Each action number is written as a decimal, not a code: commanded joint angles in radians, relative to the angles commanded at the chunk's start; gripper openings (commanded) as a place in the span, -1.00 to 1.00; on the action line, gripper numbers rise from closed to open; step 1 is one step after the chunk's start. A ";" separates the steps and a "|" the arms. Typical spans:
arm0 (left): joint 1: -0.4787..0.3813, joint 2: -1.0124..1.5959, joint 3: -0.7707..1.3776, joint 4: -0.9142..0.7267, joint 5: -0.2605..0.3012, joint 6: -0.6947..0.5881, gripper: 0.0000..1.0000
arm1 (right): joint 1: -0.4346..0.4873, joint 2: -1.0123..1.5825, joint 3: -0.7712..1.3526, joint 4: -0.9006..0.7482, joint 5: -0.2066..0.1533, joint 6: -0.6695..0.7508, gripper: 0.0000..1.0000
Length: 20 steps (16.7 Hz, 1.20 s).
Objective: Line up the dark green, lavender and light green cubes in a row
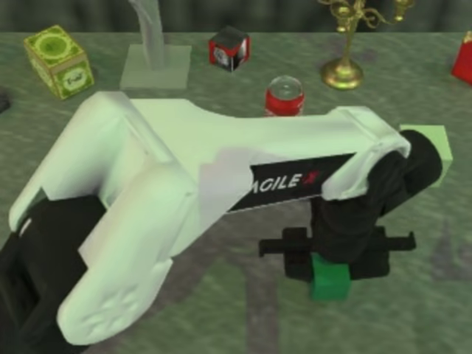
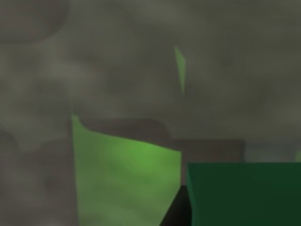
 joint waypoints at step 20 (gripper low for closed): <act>0.004 -0.013 0.064 -0.076 -0.002 -0.003 1.00 | 0.000 0.000 0.000 0.000 0.000 0.000 1.00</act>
